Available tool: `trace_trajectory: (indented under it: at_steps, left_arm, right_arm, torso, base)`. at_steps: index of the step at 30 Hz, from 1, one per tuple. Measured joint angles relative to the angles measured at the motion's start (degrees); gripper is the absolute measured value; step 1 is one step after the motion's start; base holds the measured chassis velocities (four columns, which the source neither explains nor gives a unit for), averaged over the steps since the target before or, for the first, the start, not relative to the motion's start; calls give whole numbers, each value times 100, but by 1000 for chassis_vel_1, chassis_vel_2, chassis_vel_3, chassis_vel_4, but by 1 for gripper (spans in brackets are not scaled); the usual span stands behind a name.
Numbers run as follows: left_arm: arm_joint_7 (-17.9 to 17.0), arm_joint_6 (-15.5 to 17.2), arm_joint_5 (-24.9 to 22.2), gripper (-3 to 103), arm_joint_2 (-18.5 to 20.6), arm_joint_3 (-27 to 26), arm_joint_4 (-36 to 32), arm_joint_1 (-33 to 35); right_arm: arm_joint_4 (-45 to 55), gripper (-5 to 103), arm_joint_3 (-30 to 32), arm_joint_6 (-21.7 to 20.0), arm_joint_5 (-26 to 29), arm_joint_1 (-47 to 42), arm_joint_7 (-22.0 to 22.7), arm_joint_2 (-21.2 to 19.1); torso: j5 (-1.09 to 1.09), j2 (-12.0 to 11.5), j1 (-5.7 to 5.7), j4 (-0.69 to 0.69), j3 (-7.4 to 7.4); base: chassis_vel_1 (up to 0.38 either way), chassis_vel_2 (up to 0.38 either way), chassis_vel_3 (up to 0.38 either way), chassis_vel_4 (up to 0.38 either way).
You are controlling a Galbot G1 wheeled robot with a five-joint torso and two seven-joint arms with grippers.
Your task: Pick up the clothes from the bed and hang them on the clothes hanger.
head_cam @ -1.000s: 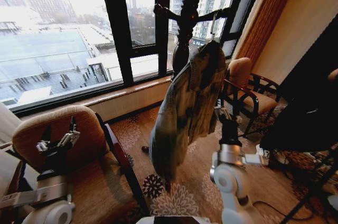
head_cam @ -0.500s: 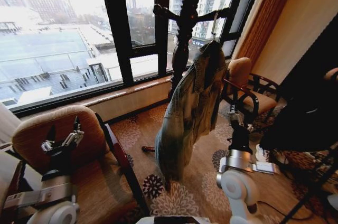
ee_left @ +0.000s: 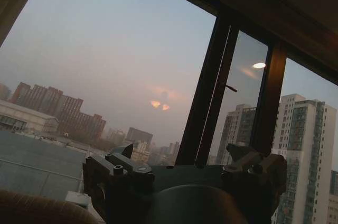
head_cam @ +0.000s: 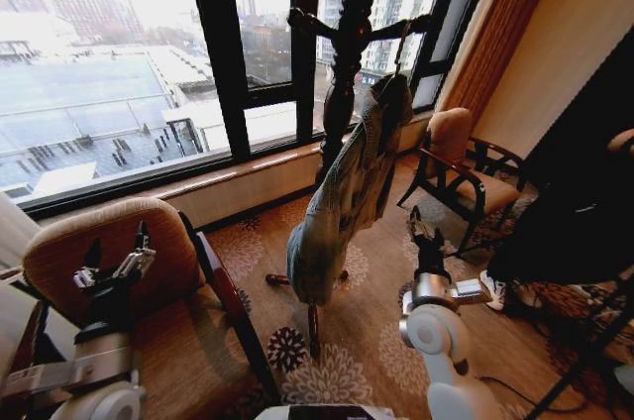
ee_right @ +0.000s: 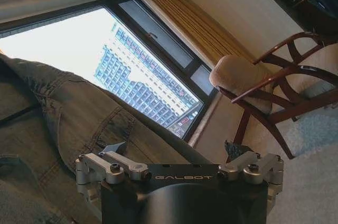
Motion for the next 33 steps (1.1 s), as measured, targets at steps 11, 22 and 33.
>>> trace_trajectory:
  at_steps: [11,22,33]
  left_arm:
    - [1,-35,-131,100,39,-154,1,58]
    - [10,-62,-112,100,23,-159,6,107]
    - [35,-113,21,100,-29,-109,1,197]
  right_arm:
    - [-344,100,339,860,-3165,-187,-1381,-95]
    - [-165,100,-98,1720,-3981,-593,-2176,-6]
    - [-122,100,-503,1507,-3455,-634,-2234,-66]
  torso:
    - [0,0,0,0,0]
    - [0,0,0,0,0]
    - [0,0,0,0,0]
  base:
    - [0,0,0,0]
    - [0,0,0,0]
    - [0,0,0,0]
